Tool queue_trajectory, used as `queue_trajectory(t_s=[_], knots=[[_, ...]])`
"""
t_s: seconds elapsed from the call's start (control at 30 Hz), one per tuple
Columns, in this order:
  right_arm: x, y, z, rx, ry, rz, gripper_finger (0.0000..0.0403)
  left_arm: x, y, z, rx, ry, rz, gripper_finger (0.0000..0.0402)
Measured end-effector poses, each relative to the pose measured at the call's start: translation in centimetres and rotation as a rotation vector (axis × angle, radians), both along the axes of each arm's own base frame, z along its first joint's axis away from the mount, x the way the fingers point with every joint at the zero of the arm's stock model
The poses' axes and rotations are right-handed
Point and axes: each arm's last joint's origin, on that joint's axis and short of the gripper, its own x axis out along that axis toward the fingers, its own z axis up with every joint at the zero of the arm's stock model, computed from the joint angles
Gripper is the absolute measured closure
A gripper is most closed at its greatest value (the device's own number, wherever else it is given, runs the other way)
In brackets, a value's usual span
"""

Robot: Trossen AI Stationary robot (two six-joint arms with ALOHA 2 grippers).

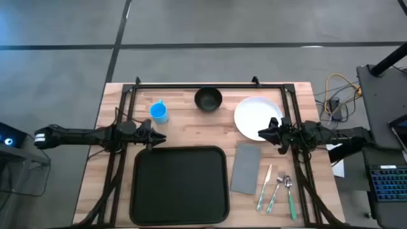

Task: Set up tray

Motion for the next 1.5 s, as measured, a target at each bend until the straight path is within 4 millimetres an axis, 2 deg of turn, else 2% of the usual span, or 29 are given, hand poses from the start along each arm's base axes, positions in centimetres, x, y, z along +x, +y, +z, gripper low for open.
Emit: queue_trajectory(t_s=[1.07,1.17,1.27,1.4,1.5], knots=[[0.0,0.0,0.1,0.002,-0.014,-0.015,0.0335,0.0,0.0,0.0,0.000,0.000,0.000,0.0330],[-0.1,-0.4,0.6,0.125,-0.074,-0.129,0.0335,0.0,0.0,0.0,0.000,0.000,0.000,0.0330],[-0.3,-0.5,1.0,0.288,-0.136,-0.124,0.0335,0.0,0.0,0.0,0.000,0.000,0.000,0.0330],[-0.2,-0.9,0.6,0.311,-0.113,-0.259,0.0335,0.0,0.0,0.0,0.000,0.000,0.000,0.0330],[-0.1,-1.0,0.4,0.380,-0.107,-0.297,0.0335,0.0,0.0,0.0,0.000,0.000,0.000,0.0330]])
